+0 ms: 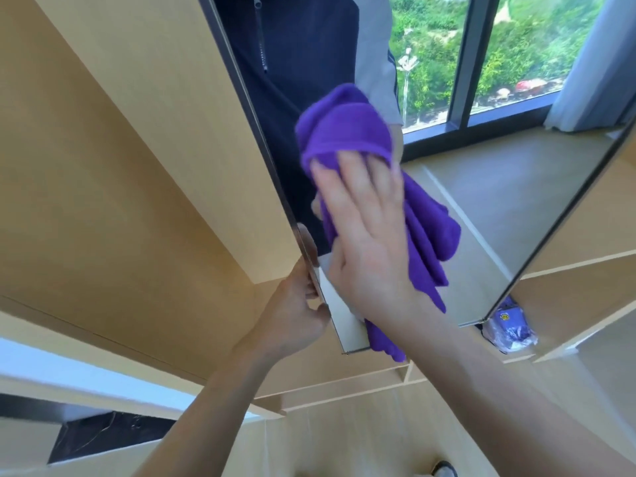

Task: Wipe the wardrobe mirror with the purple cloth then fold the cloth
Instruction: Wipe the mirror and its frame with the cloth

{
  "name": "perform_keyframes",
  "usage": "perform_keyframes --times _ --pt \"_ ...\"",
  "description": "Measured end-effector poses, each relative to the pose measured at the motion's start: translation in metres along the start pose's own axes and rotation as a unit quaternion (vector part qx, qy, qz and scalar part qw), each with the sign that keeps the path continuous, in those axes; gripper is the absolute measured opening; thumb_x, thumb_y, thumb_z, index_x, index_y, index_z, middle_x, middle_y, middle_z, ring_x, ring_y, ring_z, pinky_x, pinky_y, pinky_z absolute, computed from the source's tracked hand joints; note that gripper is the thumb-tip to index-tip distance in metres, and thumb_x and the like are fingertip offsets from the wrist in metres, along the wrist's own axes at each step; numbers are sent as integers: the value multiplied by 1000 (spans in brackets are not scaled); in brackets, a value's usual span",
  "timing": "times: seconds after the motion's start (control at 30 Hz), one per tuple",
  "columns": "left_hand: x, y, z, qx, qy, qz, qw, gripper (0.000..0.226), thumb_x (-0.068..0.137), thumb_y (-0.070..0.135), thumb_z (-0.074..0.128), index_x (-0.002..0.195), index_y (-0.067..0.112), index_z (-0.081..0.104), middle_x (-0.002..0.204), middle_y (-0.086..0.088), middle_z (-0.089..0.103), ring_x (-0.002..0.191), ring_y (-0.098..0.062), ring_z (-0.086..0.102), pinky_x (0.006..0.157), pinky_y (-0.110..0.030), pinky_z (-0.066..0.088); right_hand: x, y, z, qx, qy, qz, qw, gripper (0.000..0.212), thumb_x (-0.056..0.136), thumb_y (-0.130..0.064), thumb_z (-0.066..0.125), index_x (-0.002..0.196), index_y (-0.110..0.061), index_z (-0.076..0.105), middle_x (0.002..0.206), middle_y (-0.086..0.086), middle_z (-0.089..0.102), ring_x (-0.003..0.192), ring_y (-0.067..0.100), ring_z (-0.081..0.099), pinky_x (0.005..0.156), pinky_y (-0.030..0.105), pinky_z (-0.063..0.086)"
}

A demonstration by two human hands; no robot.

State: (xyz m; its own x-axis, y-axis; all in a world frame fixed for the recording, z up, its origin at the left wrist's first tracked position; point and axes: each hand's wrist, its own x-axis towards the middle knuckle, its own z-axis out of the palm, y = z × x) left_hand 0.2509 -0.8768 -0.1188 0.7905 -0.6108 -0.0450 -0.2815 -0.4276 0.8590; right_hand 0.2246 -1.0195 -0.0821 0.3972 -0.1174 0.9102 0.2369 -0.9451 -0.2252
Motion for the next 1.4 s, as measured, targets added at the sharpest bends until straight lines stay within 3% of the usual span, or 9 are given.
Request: perform_keyframes --times 0.2,0.33,0.47,0.7,0.87,0.93,1.03,1.2,1.4 --pt "3 37 -30 -103 78 102 986 80 61 -14 46 132 23 51 121 -2 70 115 -17 68 101 -34 55 -28 -3 4 -72 -117 -60 989 71 81 3 48 149 -16 37 151 2 37 137 30 39 127 42 11" --pt "-2 51 -39 -106 61 102 987 73 61 -11 43 126 20 53 110 -9 73 106 -20 70 107 -40 50 -12 9 -15 -72 -74 -11 995 60 86 2 41 144 -14 40 141 5 40 122 32 43 117 56 30" --pt "2 74 -49 -145 74 145 976 71 63 14 60 133 17 52 113 -4 74 109 -22 70 101 -33 51 62 0 -25 -39 11 35 999 79 72 2 39 149 -12 33 155 7 26 140 29 26 124 51 15" --pt "11 79 -49 -178 99 189 960 94 56 -17 43 142 23 45 126 2 69 122 -17 65 95 -25 51 52 -5 -26 -80 -121 -128 981 64 84 -5 44 147 -13 49 150 6 49 132 29 47 126 45 13" --pt "11 76 -42 -144 99 183 968 69 59 15 58 127 11 46 103 16 55 106 -15 60 87 -27 52 75 28 -50 -17 86 66 994 76 73 6 41 147 -11 40 153 10 32 143 25 31 119 50 26" --pt "9 71 -35 -141 97 190 967 57 62 2 59 117 7 42 103 3 50 100 -28 56 79 -43 55 80 26 -51 18 161 142 977 84 67 4 32 150 -10 37 160 13 26 151 20 23 123 41 19" --pt "10 54 -23 -129 79 178 972 66 63 -35 51 114 4 39 103 -7 43 88 -34 47 73 -53 45 67 7 -38 3 76 92 993 84 66 0 37 149 -15 35 154 5 27 142 26 31 124 43 15" --pt "12 50 -26 -135 85 164 974 85 67 4 59 143 38 43 139 6 61 128 -16 59 97 -25 50 8 21 -30 -80 -157 -117 977 69 77 6 52 144 -15 55 145 2 55 129 30 54 125 45 18" --pt "20 44 -25 -109 95 141 979 87 73 -22 56 131 42 46 126 -4 59 122 -22 59 98 -40 51 22 28 -39 -62 -84 -76 992 70 78 9 46 143 -16 45 144 0 44 127 26 45 125 45 20"
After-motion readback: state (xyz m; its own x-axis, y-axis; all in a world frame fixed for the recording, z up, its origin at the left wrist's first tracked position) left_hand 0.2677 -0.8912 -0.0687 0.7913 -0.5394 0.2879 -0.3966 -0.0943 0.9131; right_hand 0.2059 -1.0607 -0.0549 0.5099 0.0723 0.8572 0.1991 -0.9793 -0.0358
